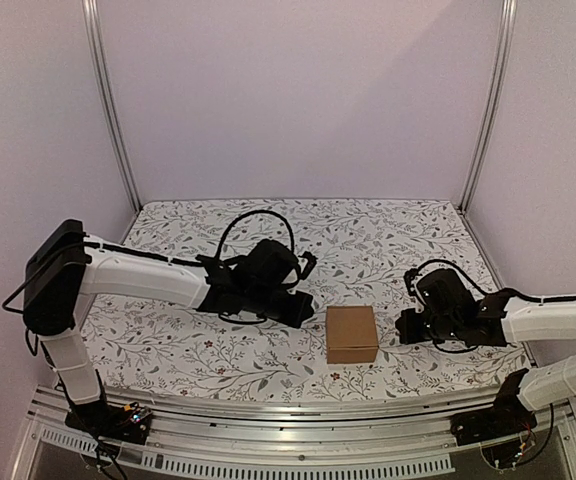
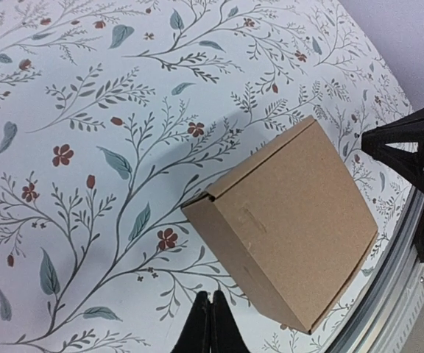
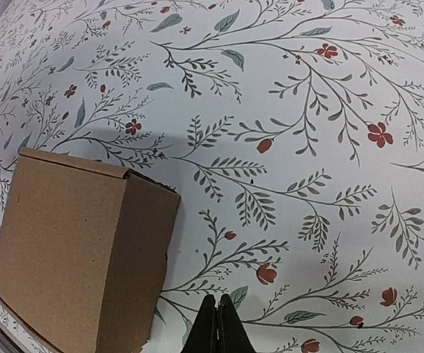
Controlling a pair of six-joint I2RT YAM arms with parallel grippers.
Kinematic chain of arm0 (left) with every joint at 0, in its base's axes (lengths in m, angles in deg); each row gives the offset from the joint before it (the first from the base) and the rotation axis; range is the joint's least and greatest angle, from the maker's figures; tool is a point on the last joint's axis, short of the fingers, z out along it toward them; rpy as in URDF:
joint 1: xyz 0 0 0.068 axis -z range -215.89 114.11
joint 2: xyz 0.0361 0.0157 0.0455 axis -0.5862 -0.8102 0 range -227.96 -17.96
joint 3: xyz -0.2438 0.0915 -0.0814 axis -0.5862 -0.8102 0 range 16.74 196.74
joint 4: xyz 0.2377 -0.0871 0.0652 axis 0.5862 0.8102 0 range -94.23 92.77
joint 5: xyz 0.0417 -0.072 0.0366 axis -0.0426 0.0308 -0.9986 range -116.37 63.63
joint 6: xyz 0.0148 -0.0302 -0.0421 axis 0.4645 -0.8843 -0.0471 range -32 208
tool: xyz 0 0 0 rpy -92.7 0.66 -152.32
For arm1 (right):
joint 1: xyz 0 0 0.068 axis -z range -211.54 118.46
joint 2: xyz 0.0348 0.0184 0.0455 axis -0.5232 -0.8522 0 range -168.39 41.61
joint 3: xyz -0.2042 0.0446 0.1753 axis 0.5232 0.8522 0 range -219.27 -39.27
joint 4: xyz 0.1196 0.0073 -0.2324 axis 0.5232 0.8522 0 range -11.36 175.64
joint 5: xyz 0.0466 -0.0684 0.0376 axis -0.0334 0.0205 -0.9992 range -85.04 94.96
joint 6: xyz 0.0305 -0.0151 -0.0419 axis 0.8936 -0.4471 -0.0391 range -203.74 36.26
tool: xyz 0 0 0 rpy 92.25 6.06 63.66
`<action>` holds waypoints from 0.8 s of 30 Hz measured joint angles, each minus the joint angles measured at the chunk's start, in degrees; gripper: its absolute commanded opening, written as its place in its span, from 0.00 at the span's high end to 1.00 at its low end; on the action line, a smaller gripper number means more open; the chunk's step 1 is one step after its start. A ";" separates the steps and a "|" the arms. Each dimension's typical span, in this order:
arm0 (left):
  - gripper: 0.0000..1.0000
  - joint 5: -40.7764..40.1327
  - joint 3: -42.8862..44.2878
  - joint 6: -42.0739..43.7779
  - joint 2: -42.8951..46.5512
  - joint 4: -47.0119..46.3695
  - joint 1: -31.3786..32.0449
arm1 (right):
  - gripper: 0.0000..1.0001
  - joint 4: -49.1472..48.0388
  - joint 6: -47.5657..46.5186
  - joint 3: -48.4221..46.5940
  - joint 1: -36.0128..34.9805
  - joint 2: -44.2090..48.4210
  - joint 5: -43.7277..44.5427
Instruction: Fold the paper box
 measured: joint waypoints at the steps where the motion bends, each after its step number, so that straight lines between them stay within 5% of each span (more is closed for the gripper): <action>1: 1.00 -0.17 0.00 -0.11 0.00 0.15 -0.07 | 0.99 0.04 0.20 -0.11 0.00 -0.66 -0.04; 24: 1.00 -0.50 0.76 -3.15 -5.16 2.64 -1.36 | 1.00 -6.97 5.81 -13.27 -8.13 -23.52 -2.93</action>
